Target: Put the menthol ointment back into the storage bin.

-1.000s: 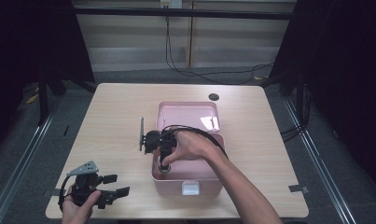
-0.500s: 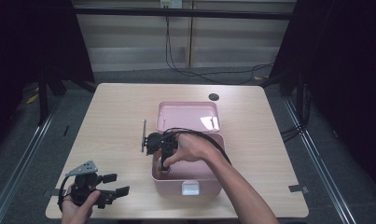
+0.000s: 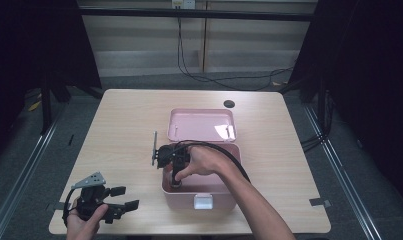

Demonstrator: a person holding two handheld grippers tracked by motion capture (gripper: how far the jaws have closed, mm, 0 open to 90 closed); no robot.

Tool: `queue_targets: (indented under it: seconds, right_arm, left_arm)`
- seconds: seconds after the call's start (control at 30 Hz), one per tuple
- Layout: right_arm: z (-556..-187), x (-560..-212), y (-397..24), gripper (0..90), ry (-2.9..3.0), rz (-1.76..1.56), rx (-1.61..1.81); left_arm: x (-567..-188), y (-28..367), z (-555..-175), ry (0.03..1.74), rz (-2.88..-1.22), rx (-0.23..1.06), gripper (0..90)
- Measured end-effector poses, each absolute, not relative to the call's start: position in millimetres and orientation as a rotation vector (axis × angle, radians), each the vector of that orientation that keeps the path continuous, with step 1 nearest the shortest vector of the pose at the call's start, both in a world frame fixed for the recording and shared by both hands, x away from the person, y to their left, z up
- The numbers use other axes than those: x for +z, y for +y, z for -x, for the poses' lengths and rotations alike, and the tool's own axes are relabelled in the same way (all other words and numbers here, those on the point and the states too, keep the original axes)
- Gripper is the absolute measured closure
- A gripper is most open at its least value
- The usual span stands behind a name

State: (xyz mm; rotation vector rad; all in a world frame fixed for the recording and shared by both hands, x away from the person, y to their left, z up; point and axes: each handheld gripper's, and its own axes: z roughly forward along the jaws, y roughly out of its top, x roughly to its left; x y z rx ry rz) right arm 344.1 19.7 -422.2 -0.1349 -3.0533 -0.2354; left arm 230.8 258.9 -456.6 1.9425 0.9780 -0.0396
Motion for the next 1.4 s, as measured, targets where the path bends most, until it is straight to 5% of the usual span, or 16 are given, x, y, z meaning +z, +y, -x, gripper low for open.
queue_targets:
  seconds: [0.63, 0.87, 1.4]
  right_arm:
    - [-346.5, -432.7, 19.4, 49.9, -3.063, 0.181, -0.265]
    - [-348.8, -428.6, 17.0, 31.6, -3.073, 0.243, -0.248]
    - [-345.2, -412.1, 0.9, 18.6, -3.033, 0.358, -0.401]
  left_arm:
    - [-456.8, 259.2, -230.8, 0.978, -1.941, -0.041, 17.1]
    - [-456.8, 259.3, -230.7, 0.977, -1.939, -0.042, 17.1]
    - [-457.5, 259.0, -230.9, 0.978, -1.946, -0.044, 17.1]
